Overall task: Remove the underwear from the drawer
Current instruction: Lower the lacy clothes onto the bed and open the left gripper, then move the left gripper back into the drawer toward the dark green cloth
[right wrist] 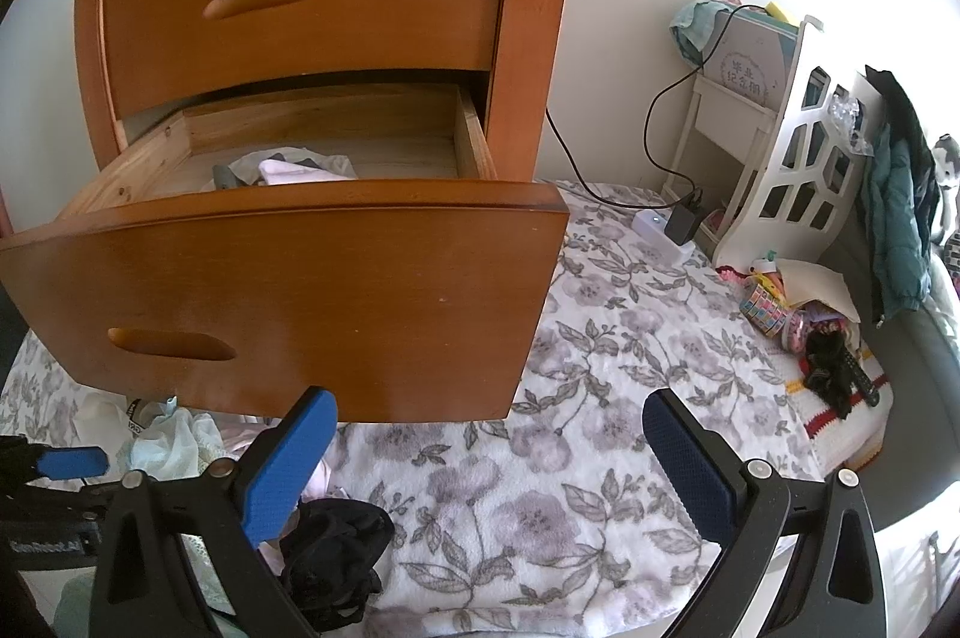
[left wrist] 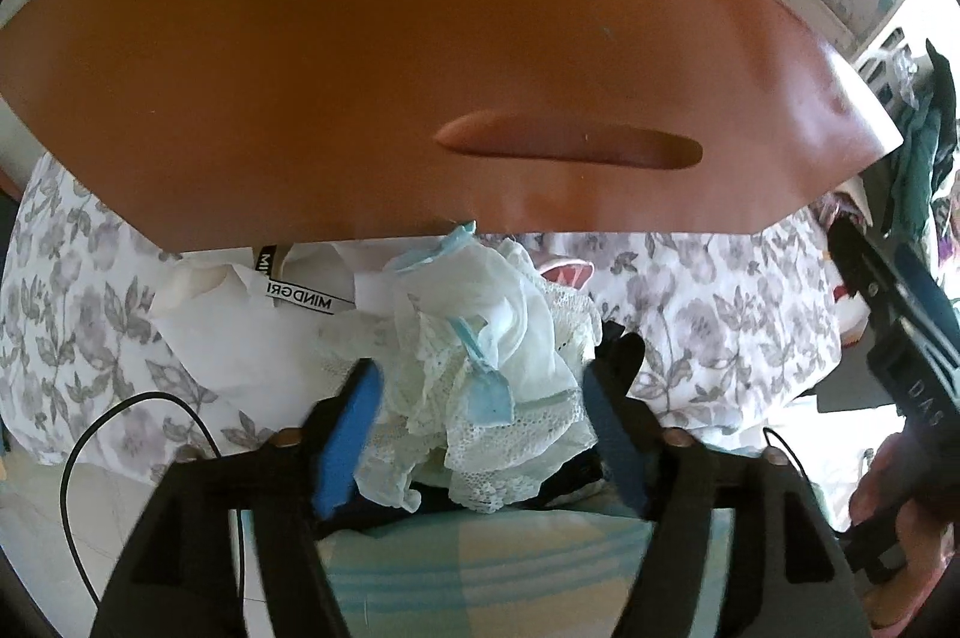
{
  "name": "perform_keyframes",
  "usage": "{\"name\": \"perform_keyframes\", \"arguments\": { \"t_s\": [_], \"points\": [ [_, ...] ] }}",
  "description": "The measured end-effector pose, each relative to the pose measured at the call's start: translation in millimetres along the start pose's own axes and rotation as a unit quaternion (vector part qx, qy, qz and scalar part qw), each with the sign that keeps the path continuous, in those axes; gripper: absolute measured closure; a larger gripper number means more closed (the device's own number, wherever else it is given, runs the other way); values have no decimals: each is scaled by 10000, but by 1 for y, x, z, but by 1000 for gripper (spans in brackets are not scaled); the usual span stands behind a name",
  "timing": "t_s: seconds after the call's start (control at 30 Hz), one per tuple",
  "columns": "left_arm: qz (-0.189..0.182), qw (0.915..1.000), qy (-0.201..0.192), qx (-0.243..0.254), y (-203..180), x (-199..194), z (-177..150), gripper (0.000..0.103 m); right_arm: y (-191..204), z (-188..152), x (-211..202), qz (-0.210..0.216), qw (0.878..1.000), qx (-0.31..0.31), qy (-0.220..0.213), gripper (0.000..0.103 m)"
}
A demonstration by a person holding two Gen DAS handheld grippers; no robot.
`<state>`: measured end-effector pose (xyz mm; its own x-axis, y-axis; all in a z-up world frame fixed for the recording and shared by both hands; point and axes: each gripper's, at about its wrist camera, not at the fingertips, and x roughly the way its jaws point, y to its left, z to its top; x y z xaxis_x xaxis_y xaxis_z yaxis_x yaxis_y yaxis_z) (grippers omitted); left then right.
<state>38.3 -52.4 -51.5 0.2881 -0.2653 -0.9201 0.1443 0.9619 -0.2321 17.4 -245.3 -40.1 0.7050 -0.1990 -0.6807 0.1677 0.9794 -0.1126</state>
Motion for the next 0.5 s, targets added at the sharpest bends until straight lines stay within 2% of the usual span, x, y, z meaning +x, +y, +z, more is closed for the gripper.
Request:
{"name": "perform_keyframes", "arguments": {
  "t_s": [0.13,0.3,0.4,0.5],
  "points": [
    [-22,9999,-149,10,3,-9,2,17,0,0,0,1,10000,-1,3,0],
    [-162,9992,-339,99,-3,-20,4,15,0,0,0,3,10000,4,2,0],
    [-257,9986,-438,173,-6,-30,5,7,0,0,-1,3,10000,5,2,0],
    [-449,9970,-575,277,-13,-47,5,6,0,0,0,5,10000,6,6,0]
  ]
}}
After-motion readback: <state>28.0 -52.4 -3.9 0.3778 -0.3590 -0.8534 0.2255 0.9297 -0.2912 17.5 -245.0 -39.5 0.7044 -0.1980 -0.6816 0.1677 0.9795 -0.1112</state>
